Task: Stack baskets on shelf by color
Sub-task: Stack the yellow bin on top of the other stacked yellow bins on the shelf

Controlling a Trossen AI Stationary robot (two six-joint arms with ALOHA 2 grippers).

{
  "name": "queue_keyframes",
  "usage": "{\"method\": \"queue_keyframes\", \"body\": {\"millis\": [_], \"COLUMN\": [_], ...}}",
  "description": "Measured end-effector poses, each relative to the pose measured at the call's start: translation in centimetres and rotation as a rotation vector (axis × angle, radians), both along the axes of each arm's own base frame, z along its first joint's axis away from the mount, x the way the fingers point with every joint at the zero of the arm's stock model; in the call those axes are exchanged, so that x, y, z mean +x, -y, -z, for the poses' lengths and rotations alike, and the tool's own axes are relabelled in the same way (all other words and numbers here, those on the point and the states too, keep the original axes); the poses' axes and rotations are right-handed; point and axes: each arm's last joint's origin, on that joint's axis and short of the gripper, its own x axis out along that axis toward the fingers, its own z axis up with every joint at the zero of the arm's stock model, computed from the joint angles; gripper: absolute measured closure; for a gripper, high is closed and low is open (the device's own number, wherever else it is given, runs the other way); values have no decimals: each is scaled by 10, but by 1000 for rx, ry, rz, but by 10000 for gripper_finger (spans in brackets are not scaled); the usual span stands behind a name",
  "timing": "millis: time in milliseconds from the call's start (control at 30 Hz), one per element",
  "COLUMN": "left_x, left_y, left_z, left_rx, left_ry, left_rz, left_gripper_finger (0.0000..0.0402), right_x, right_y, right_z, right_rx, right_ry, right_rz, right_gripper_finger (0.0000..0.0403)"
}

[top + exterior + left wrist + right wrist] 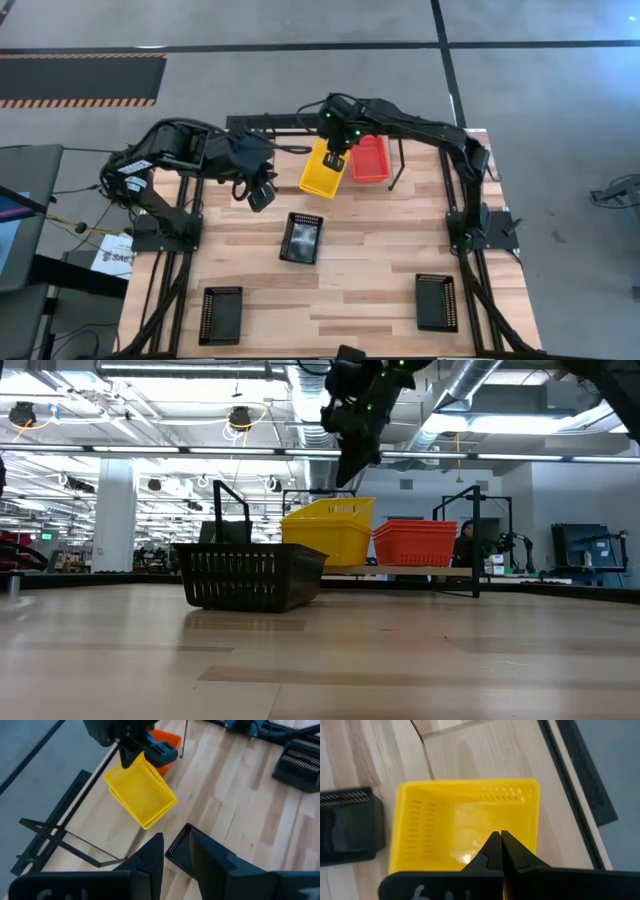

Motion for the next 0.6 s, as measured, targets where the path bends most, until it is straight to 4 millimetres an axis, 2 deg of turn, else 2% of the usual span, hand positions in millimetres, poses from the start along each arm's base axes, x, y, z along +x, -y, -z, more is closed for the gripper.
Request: {"method": "queue_keyframes", "body": {"millis": [133,333,600], "left_x": [1,1,1], "left_y": [0,-1,-1], "left_z": [1,1,1], "left_rx": [9,10,7], "left_ry": [-4,0,5], "left_rz": [-11,-25,-38], "left_gripper_finger": [317,317,317], "right_x": [3,1,-9], "right_y": [5,13,32], "right_z": [8,7,7], "right_rx": [10,-27,-32], "right_ry": [-12,-9,-12], "right_rz": [-9,-48,-9], "right_gripper_finger": [401,402,402]}}
